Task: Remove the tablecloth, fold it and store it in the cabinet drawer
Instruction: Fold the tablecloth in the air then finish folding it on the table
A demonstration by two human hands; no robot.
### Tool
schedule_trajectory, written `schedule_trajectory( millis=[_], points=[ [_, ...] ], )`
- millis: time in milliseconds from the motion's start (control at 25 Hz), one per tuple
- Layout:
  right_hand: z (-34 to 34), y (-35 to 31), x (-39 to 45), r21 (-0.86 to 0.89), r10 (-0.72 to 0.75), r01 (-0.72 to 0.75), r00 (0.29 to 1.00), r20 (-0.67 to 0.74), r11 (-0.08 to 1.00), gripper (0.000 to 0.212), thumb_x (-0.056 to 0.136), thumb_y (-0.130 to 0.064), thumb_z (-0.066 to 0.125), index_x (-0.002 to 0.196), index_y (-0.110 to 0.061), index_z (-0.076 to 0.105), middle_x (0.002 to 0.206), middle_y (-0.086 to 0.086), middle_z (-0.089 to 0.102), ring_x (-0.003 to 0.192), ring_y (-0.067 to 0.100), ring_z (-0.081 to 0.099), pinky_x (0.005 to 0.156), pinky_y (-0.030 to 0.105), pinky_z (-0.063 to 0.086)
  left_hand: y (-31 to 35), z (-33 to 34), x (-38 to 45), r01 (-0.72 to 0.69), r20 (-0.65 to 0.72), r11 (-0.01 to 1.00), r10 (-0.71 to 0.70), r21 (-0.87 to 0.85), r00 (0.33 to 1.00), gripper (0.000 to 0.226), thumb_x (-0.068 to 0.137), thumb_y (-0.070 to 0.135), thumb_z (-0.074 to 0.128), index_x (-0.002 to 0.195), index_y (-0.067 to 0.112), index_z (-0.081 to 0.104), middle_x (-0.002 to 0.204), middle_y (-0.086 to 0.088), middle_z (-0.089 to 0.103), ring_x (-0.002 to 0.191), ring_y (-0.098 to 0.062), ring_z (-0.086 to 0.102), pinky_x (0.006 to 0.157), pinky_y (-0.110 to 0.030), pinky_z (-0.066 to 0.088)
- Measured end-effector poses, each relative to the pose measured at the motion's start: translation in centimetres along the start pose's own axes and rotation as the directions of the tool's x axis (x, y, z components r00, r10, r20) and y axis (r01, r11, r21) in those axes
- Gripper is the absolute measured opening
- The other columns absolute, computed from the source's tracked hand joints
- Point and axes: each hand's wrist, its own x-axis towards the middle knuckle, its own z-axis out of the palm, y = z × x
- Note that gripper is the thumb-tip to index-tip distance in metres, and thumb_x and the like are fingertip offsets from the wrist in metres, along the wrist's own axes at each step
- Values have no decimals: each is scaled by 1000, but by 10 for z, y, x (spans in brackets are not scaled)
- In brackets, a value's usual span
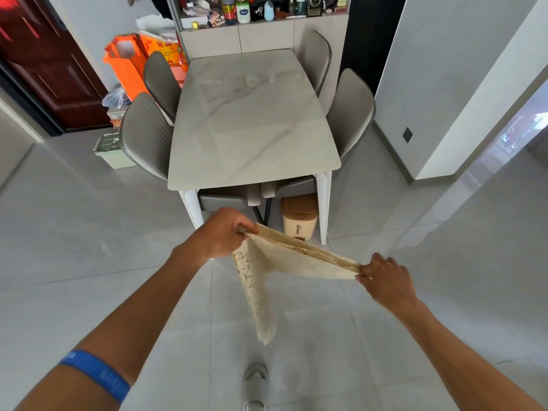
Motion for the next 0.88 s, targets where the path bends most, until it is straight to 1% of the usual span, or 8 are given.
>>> schedule_trajectory(
  millis=[160,280,360,440,560,640,760,880],
  points=[
    [-44,9,29,360,-98,147,984,-151,921,20,96,-22,59,104,-14,75,108,5,73,98,30,63,82,35,47,-24,-27,0,32,3,992,-32,123,999,19,81,8,76,99,14,78,99,1,77,84,-7,68,79,-24,54],
    [-76,-1,50,364,-137,247,943,-302,898,18,94,-17,62,101,-11,76,96,7,74,85,25,63,74,33,46,-41,-38,3,134,-46,981,-128,141,991,19,77,10,80,96,10,78,91,0,77,77,-10,67,67,-19,48],
    [-93,-7,59,407,-106,283,908,-405,868,15,91,-16,65,99,-10,77,90,7,74,77,20,61,71,31,45,-46,-43,3,178,-114,984,-173,34,978,16,73,7,81,89,10,79,65,14,73,57,-2,64,50,-12,42],
    [-101,-10,67,391,-104,255,924,-368,884,14,89,-14,67,99,-10,76,92,8,74,78,21,59,74,29,40,-46,-44,3,205,-104,978,-207,-30,973,18,70,2,80,74,19,78,50,20,65,46,2,60,39,-7,36],
    [-95,-11,63,420,-72,188,958,-278,888,11,89,-14,67,97,-13,75,93,7,74,77,17,57,71,26,40,-53,-32,2,236,-103,969,-243,-73,965,32,70,1,77,59,30,70,62,10,69,51,-6,62,42,-10,39],
    [-99,-9,60,544,-40,226,943,-331,808,15,87,-13,70,98,-23,68,86,2,72,70,11,57,63,21,40,-57,-30,3,254,-186,948,-289,-193,939,30,71,0,77,63,28,71,65,2,68,44,-4,57,39,-11,38],
    [-108,-9,60,714,6,249,943,-334,654,32,83,-14,74,104,-30,57,77,-1,64,66,9,56,63,23,41,-53,-33,0,184,-249,896,-301,-403,920,31,71,-7,76,71,24,73,61,9,68,50,-4,58,44,-9,41],
    [-119,2,63,785,-2,223,962,-272,578,16,83,-18,75,78,-32,70,72,1,66,63,16,52,63,28,39,-55,-48,-8,-32,-284,760,-203,-649,937,45,69,-15,76,87,26,68,56,9,66,59,-9,64,59,-18,51]
  ],
)
